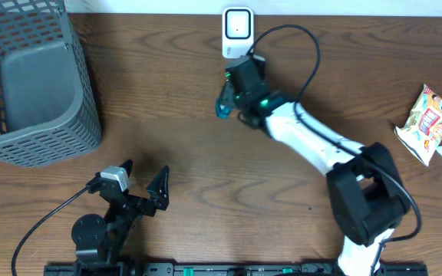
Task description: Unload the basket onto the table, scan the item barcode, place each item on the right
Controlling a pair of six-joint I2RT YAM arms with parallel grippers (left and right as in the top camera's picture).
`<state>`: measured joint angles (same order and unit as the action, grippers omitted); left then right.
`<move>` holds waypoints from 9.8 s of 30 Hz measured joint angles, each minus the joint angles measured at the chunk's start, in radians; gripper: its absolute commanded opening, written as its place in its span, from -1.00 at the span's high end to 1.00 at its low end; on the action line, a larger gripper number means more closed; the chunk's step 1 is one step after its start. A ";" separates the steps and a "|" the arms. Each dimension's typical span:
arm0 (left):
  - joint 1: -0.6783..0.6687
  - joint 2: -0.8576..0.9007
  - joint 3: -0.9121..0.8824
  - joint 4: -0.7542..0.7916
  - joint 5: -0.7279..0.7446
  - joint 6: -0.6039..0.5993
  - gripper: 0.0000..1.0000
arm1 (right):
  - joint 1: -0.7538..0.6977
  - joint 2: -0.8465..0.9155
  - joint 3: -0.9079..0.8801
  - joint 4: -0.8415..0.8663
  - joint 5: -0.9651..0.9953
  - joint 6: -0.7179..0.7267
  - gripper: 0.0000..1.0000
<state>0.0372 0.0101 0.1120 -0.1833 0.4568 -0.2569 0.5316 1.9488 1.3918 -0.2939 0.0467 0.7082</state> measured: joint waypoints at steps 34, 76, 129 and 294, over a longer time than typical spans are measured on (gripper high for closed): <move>0.000 0.000 0.000 0.000 0.000 0.000 -0.96 | -0.412 -0.548 -0.016 -0.742 -1.189 -0.851 0.82; 0.000 0.000 0.000 0.000 0.000 0.000 -0.96 | -0.050 0.114 0.306 0.183 0.466 -0.969 0.63; 0.000 0.000 0.000 0.000 0.000 0.000 -0.96 | -0.190 0.498 0.742 -0.295 1.073 -1.214 0.77; 0.000 0.000 0.000 0.000 0.000 0.000 -0.96 | -0.513 -1.937 -1.384 0.224 -0.099 -0.559 -0.99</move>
<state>0.0372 0.0101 0.1120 -0.1837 0.4568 -0.2569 0.0189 0.0120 0.0082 -0.0700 -0.0521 0.1490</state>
